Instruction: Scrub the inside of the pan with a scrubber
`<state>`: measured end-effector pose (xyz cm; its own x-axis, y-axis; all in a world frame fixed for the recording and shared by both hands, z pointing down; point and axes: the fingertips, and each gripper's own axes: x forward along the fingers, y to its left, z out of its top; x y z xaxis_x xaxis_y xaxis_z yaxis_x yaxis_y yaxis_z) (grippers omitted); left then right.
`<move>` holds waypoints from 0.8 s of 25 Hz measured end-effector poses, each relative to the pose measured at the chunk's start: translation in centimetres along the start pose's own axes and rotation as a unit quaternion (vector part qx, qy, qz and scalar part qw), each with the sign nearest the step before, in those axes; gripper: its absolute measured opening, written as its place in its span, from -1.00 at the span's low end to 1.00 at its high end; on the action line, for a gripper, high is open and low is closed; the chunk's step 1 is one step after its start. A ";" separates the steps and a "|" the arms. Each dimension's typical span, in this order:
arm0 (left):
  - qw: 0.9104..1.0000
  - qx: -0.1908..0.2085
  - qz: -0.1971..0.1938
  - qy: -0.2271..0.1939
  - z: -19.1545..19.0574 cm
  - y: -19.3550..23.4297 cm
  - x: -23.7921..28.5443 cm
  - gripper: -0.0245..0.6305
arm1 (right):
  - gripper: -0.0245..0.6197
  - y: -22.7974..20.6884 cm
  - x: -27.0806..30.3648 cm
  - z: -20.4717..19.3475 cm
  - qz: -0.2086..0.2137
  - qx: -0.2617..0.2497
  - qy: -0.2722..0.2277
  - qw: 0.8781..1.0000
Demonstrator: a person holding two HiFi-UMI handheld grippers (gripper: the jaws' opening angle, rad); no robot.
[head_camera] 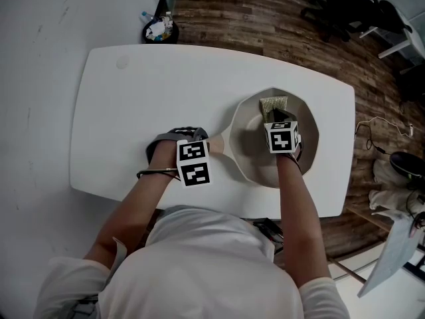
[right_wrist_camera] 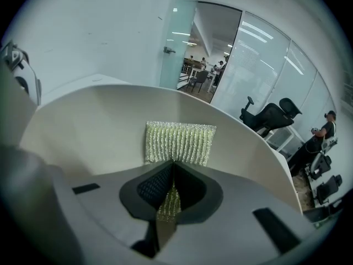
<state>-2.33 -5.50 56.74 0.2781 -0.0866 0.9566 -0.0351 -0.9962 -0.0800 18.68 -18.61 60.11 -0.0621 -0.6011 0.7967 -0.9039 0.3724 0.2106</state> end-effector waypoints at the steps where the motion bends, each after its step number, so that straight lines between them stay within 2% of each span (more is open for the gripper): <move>1: 1.000 -0.001 0.000 -0.001 0.0 0.0 0.0 -0.58 | -0.84 -0.4 0.0 -0.2 -0.003 0.005 0.003 1.000; 16: 1.000 -0.007 0.001 0.002 0.3 -0.3 0.0 -0.59 | -0.84 -2.7 -1.4 -3.1 -0.027 -0.009 0.064 0.998; 20: 1.000 -0.008 0.000 0.002 0.4 -0.3 -0.1 -0.59 | -0.84 -3.1 -1.8 -3.7 -0.028 0.006 0.077 0.997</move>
<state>-1.99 -5.16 56.62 0.2749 -0.0874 0.9575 -0.0514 -0.9958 -0.0761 23.15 -16.09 60.16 0.0547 -0.5046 0.8616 -0.9087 0.3324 0.2524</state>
